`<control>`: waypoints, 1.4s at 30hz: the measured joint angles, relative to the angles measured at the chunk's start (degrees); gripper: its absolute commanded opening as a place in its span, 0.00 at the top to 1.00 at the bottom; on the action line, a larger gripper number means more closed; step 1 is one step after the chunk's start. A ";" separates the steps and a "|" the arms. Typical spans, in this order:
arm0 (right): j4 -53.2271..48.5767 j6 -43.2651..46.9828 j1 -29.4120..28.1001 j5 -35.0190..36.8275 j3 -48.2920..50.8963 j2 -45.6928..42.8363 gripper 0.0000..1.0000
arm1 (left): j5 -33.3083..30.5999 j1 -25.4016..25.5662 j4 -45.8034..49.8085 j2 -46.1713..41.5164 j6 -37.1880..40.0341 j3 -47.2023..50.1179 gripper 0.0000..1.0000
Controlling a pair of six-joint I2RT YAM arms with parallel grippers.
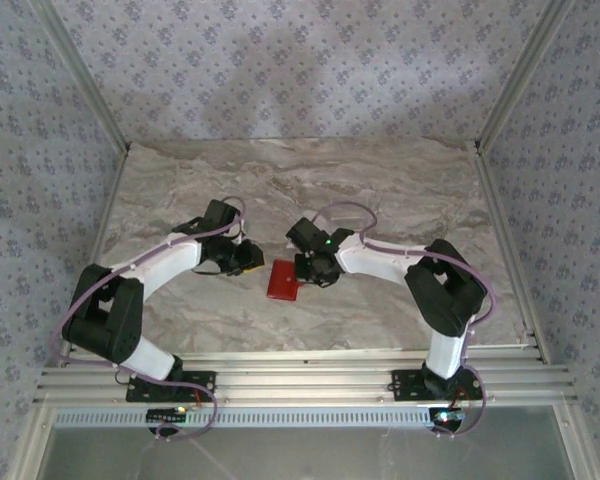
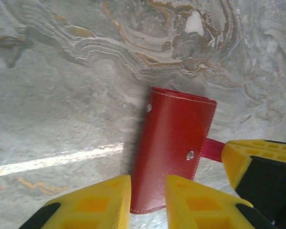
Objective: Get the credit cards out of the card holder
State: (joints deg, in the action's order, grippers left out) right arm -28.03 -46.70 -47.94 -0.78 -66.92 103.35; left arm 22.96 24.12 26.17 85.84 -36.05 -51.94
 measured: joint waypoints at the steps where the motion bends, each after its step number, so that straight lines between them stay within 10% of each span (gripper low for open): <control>1: 0.00 0.13 0.00 0.04 0.52 -0.31 0.92 | -0.57 0.00 0.72 -0.81 0.48 0.00 0.73; 42: 8.66 2.54 -1.73 -4.61 4.52 -9.70 0.97 | -7.13 7.34 1.88 -0.09 -2.45 -3.78 0.58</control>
State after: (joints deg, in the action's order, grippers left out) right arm -19.38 -44.16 -49.67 -5.39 -62.39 93.65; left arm 15.84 31.46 28.05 85.76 -38.50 -55.72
